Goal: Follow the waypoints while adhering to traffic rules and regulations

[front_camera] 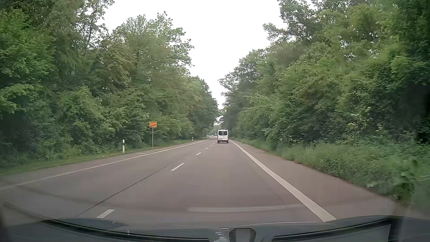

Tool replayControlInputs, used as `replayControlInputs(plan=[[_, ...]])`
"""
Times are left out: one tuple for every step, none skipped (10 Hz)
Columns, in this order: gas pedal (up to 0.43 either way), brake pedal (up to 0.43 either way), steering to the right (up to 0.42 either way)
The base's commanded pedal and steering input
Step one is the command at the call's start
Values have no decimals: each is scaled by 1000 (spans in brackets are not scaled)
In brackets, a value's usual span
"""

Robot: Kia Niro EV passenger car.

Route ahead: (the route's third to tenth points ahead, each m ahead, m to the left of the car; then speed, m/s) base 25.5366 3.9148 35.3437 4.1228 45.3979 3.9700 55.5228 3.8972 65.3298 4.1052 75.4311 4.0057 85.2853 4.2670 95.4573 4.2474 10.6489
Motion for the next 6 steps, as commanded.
replayControlInputs(plan=[[220,0,0],[220,0,0],[220,0,0],[220,0,0],[220,0,0],[220,0,0]])
